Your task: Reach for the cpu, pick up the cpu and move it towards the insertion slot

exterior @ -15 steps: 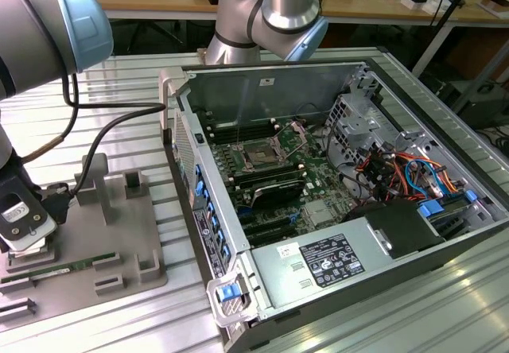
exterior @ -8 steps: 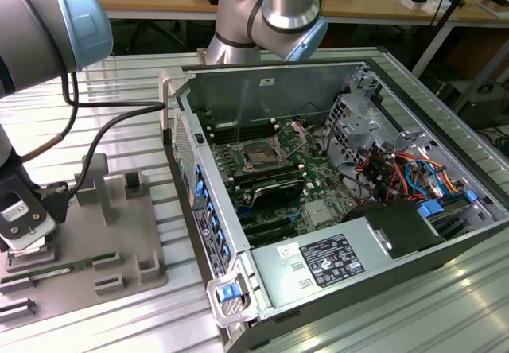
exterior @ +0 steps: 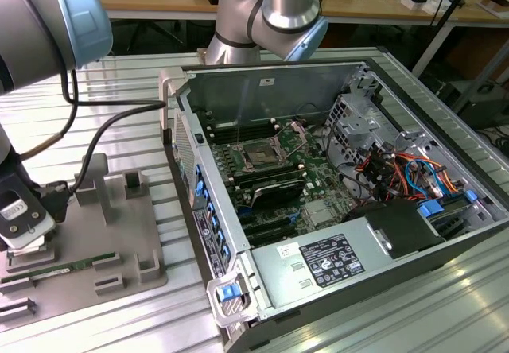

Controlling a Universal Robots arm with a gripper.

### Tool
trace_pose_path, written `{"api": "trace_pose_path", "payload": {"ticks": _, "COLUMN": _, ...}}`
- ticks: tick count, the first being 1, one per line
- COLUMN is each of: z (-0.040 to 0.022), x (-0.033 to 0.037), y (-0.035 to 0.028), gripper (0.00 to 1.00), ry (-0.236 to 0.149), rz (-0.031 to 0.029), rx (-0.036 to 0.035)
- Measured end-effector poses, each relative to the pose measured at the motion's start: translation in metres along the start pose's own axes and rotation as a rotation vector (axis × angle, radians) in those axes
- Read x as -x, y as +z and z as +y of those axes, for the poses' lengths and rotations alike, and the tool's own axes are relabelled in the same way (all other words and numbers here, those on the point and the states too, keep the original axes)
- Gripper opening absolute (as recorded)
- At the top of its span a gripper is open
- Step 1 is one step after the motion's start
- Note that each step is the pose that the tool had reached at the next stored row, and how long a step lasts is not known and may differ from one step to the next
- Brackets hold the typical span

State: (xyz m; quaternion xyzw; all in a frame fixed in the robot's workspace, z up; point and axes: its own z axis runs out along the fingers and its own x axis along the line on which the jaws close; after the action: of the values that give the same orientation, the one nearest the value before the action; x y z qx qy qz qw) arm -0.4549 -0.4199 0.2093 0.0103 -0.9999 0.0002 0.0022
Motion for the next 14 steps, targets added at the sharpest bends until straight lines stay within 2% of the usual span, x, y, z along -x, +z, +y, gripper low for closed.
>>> {"api": "trace_pose_path", "payload": {"ticks": 4, "z": -0.0001, "x": 0.0001, "y": -0.005, "gripper": 0.55, "ry": 0.0, "rz": 0.0005, "rx": -0.0003}}
{"api": "trace_pose_path", "payload": {"ticks": 14, "z": 0.0, "x": 0.0002, "y": -0.0107, "gripper": 0.55, "ry": 0.0, "rz": -0.0003, "rx": 0.0001}}
